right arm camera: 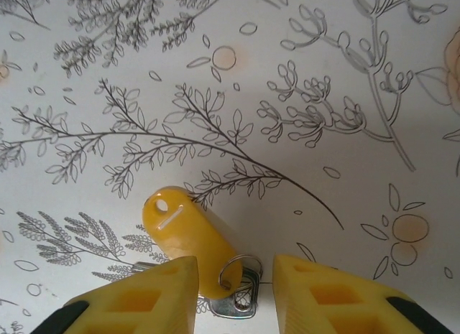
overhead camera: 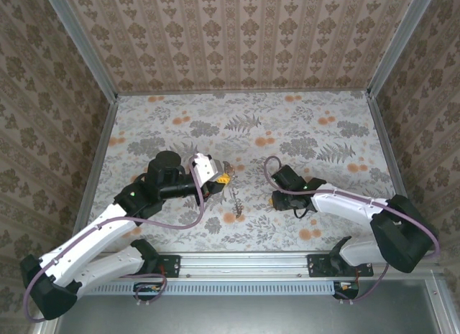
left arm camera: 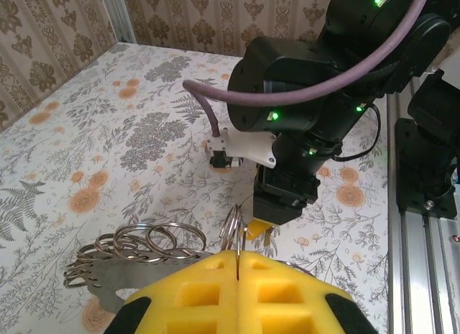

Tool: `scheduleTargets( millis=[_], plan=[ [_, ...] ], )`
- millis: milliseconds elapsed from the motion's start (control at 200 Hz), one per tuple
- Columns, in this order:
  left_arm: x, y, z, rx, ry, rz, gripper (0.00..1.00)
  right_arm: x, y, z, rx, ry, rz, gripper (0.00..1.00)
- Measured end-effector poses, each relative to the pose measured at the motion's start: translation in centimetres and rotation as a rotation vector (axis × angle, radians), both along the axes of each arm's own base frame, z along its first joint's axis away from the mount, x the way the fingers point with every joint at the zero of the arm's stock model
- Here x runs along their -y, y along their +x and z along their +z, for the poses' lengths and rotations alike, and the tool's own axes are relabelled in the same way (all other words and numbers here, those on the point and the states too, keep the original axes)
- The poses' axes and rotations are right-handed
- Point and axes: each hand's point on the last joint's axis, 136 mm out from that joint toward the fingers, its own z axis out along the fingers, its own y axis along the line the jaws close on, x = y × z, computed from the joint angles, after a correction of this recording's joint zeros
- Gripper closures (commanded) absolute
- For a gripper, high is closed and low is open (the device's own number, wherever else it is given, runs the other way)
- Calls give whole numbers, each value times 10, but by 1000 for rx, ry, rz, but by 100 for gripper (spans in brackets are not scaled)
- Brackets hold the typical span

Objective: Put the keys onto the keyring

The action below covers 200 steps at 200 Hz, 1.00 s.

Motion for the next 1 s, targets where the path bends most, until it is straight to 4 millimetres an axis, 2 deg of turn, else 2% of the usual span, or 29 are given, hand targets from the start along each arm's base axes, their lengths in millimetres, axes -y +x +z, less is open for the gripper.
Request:
scheduleTargets(
  millis=[135, 225, 320, 790, 1000],
  plan=[
    [0, 0, 0, 0, 0, 1, 100, -1, -3, -7, -14, -26, 10, 66],
    [0, 1, -1, 0, 2, 4, 100, -2, -4, -14, -30, -46, 16, 72],
    [0, 1, -2, -1, 4, 5, 100, -6, 1, -11, -8, -43, 15, 74],
    [0, 1, -2, -2, 3, 8, 100, -2, 4, -9, 6, -57, -6, 88],
    [0, 1, -2, -5, -2, 6, 100, 0, 5, 4, 47, -29, -23, 94]
  ],
)
